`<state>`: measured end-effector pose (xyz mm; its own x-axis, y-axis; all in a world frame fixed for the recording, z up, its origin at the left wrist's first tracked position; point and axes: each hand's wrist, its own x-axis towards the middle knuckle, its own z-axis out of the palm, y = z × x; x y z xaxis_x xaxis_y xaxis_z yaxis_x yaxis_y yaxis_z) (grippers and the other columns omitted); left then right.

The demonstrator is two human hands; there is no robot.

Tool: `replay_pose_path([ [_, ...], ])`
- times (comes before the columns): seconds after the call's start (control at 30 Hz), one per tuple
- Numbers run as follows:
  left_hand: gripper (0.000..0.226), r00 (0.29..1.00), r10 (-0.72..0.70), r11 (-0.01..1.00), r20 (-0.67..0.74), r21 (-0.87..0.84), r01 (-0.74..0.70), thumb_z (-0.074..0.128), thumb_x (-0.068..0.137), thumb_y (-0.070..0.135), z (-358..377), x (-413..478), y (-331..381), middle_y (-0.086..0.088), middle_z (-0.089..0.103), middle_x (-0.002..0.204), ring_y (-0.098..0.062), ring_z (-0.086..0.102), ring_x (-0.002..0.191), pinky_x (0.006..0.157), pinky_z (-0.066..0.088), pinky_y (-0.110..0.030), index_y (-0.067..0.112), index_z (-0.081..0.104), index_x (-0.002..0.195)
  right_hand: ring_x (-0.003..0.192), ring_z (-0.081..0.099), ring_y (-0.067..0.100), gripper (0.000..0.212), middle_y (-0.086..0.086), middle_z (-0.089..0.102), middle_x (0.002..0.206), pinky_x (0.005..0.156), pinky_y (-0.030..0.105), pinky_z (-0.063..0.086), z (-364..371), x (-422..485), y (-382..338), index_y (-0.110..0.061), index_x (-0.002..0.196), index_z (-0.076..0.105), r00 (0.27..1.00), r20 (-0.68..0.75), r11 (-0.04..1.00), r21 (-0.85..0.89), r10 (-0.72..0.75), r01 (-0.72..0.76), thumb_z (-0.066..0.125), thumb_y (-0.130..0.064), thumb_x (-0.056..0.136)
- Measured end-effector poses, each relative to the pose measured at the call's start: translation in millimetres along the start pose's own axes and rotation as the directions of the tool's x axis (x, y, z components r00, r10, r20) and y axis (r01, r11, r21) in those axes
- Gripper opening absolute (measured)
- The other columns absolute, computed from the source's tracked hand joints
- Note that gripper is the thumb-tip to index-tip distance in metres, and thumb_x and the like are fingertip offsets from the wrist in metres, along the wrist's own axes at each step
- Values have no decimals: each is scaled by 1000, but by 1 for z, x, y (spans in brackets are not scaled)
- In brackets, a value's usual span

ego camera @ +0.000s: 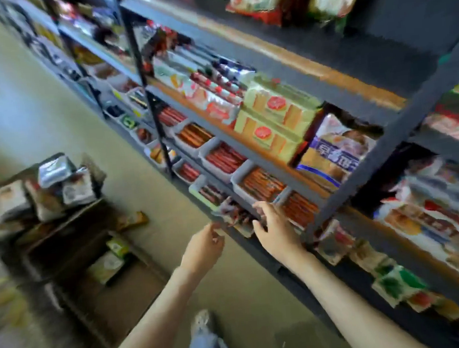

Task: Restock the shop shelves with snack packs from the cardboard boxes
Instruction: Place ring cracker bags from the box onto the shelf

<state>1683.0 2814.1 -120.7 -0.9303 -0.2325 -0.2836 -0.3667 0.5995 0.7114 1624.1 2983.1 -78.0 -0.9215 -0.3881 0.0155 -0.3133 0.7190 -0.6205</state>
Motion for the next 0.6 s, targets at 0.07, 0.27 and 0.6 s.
replay_pose_path([
  [0.07,31,991,-134,991,-29,-6,134,52,93,21,-22,6,-45,-5,68,108,-23,65,95,81,51,-30,16,54,124,115,49,27,33,11,56,119,100,37,39,38,25,-18,-8,122,55,994,103,999,-24,-42,45,58,-9,89],
  [0.27,35,907,-411,912,-95,-60,407,49,94,24,-91,28,-171,-4,63,123,-22,60,111,87,48,-30,19,51,128,124,44,23,39,9,51,129,106,32,34,151,115,-76,-11,130,49,916,393,992,-57,-83,114,56,-12,91],
  [0.6,41,748,-647,762,-145,-142,632,45,97,28,-169,88,-274,-3,55,134,-19,56,116,90,50,-31,21,43,137,128,38,15,44,1,43,137,103,28,35,276,231,-143,-17,138,40,794,608,989,-100,-24,106,51,-17,96],
])
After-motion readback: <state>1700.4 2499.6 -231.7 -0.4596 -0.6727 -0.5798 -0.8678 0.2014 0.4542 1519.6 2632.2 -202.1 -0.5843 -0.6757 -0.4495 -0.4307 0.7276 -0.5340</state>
